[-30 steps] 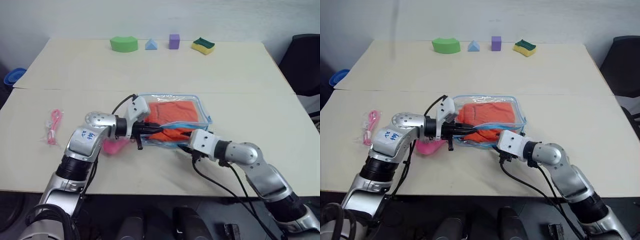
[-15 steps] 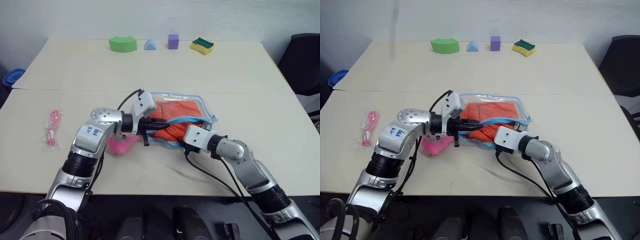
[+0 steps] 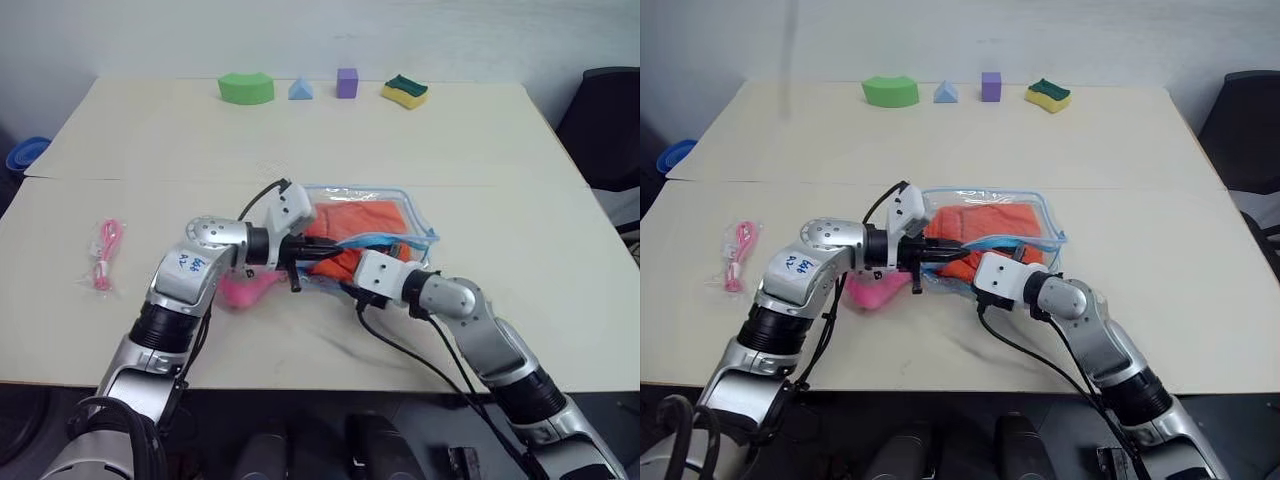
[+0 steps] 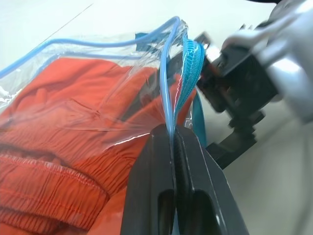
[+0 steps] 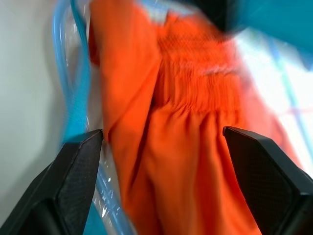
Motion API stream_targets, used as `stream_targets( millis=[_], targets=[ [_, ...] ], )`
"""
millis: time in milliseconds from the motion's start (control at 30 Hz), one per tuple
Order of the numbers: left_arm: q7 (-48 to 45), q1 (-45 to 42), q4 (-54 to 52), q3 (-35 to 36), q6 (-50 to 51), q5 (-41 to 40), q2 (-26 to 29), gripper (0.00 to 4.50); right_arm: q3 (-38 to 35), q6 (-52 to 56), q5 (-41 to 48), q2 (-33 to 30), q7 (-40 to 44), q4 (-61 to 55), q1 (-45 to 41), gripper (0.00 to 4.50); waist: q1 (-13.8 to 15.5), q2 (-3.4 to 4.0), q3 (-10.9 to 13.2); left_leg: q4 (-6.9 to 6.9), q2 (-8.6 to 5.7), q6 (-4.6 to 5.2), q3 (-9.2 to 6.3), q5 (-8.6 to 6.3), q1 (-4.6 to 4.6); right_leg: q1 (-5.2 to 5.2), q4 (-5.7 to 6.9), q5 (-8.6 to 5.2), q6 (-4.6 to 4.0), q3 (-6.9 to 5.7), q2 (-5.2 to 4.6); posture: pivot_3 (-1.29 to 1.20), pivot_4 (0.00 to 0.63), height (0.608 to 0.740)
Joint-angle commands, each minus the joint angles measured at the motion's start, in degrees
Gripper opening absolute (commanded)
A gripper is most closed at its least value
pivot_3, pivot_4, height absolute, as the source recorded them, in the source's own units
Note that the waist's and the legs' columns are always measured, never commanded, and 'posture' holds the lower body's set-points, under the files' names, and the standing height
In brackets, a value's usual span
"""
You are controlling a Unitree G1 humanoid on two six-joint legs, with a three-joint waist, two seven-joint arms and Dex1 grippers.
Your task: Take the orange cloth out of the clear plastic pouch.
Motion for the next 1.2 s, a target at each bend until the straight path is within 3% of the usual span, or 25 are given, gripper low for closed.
stream_targets(
  millis=[33, 133, 267, 300, 367, 667, 733, 1200],
  targets=[
    [0.1, -1.6, -1.7, 0.6, -0.3, -1.0, -0.5, 0.0, 1.7, -1.4, -5.3, -0.6, -2.6, 5.2, -0.6, 4.06, 0.0, 0.0, 0.0, 0.0, 0.0, 0.0, 0.0, 0.0, 0.01, 0.01, -0.01, 0.0, 0.0, 0.0, 0.0, 0.0, 0.15, 0.74],
    [0.3, -1.7, -1.9, 0.7, -0.1, -1.0, -0.5, 0.0, 1.3, -1.4, -7.6, -0.8, -4.9, 8.8, -1.5, 4.06, 0.1, -0.01, 0.0, 0.02, -0.01, -0.01, 0.0, 0.0, 0.03, 0.02, -0.03, 0.0, 0.0, 0.01, -0.01, 0.0, 0.15, 0.74],
    [0.3, -1.1, -2.3, 0.8, -0.1, -1.1, -0.2, 0.0, -1.9, 2.1, -3.7, 1.3, -4.8, 10.9, -1.0, 4.06, 0.1, -0.06, 0.0, 0.06, -0.02, -0.01, -0.03, 0.0, 0.03, 0.08, -0.04, 0.0, 0.0, -0.02, -0.03, 0.0, 0.15, 0.74],
    [0.4, -1.0, -2.5, 0.8, -0.1, -1.1, -0.1, 0.0, -2.6, 2.6, -2.9, 1.6, -4.6, 11.5, -1.0, 3.89, 0.1, -0.06, 0.0, 0.08, -0.02, -0.01, -0.03, 0.0, 0.04, 0.08, -0.04, 0.0, 0.0, -0.02, -0.03, 0.0, 0.15, 0.74],
    [0.6, -0.8, -2.7, 0.9, 0.1, -1.1, -0.1, 0.0, -2.8, 2.3, -2.8, 1.3, -4.4, 12.8, -1.0, 3.48, 0.2, -0.06, 0.0, 0.11, -0.02, -0.01, -0.03, 0.0, 0.04, 0.09, -0.01, 0.0, 0.0, -0.02, -0.03, 0.0, 0.15, 0.74],
    [2.6, -0.5, -2.5, 1.9, 2.5, -2.4, -1.2, 0.0, -1.3, 1.1, -3.2, 0.9, -3.3, 13.7, -0.9, 0.46, 0.2, -0.07, 0.0, 0.13, -0.04, 0.0, -0.06, 0.0, 0.05, 0.12, -0.02, 0.0, 0.0, -0.04, -0.05, 0.0, 0.15, 0.74],
    [3.4, -0.5, -2.4, 2.1, 3.4, -2.8, -1.7, 0.0, -1.0, 0.7, -3.4, 0.7, -2.9, 13.3, -0.8, 0.03, 0.2, -0.07, 0.0, 0.13, -0.04, 0.0, -0.06, 0.0, 0.05, 0.12, -0.02, 0.0, 0.0, -0.04, -0.04, 0.0, 0.15, 0.74],
    [12.3, -4.8, 4.1, 2.0, 5.3, -1.9, -13.3, 0.0, 4.7, -18.8, -10.3, -8.0, 2.4, 6.3, 1.2, 0.03, 0.1, -0.1, -0.1, 0.12, -0.05, 0.0, -0.06, -0.01, 0.04, 0.13, -0.08, 0.0, 0.0, -0.05, -0.02, 0.0, 0.15, 0.74]
  ],
)
